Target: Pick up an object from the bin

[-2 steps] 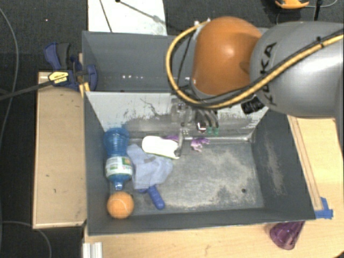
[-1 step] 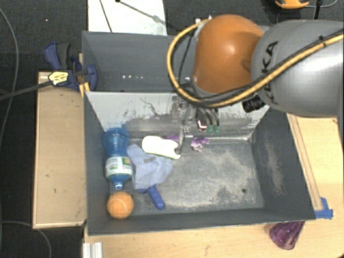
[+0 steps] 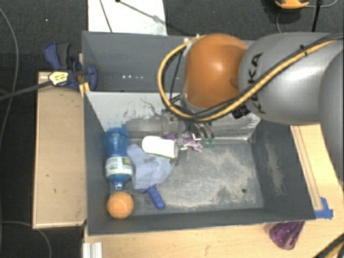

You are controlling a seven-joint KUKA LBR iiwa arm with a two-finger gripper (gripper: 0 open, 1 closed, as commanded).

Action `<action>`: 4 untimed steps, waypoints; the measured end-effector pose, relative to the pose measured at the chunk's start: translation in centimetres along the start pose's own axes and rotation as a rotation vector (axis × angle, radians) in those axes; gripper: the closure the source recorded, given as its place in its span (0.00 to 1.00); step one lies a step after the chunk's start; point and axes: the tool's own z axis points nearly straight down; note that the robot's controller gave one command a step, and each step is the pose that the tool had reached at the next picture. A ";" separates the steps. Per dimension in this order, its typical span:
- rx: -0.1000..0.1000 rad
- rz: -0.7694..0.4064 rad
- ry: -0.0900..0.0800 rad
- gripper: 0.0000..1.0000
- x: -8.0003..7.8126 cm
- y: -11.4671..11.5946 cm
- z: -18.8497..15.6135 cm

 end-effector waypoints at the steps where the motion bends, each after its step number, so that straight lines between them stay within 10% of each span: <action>1: -0.001 0.103 0.001 0.00 -0.6 -0.4 2.4; 3: -0.001 -0.128 -0.002 0.00 -0.3 1.1 8.2; 4: 0.002 -0.382 -0.003 1.00 -0.4 2.6 11.0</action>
Offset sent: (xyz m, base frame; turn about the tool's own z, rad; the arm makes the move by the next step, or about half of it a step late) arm -0.0117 0.0209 -0.0527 -0.2456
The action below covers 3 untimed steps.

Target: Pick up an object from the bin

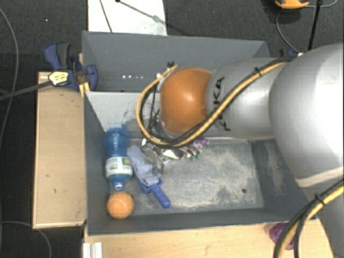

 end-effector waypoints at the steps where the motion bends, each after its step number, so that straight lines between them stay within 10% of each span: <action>1: 0.000 -0.085 0.000 1.00 -0.1 0.2 0.3; 3: -0.005 -0.083 0.008 1.00 0.3 0.3 -1.6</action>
Offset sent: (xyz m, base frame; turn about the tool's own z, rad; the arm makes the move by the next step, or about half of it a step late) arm -0.0001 0.0001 0.0965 0.0000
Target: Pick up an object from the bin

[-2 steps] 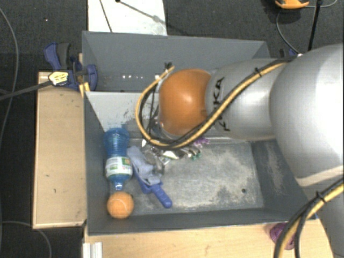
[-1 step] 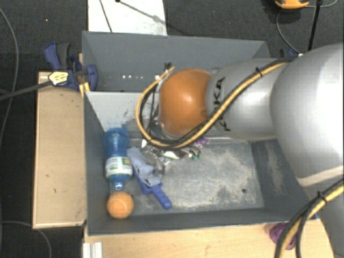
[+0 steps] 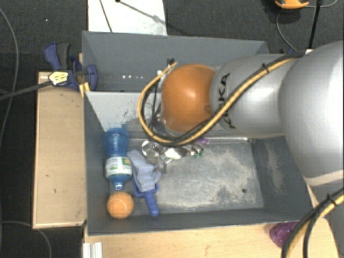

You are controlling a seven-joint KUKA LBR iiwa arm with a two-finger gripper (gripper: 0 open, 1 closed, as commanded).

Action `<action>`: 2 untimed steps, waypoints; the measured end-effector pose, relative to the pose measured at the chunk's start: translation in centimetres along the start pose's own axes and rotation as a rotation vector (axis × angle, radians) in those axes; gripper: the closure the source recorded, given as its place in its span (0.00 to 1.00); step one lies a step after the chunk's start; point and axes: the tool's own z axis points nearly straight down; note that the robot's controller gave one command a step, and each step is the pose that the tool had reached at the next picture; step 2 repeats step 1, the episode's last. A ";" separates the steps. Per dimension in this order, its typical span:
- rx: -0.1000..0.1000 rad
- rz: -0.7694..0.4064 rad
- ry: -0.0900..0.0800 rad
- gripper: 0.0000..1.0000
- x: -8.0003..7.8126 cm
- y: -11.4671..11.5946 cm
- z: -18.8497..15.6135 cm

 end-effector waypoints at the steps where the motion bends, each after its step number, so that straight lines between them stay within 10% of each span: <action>1: 0.003 0.015 -0.006 1.00 -0.2 -0.1 -2.4; 2: 0.003 0.015 -0.006 1.00 -0.2 -0.1 -2.4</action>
Offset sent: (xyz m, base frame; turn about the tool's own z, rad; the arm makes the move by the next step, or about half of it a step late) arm -0.0001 0.0000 0.0491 0.0000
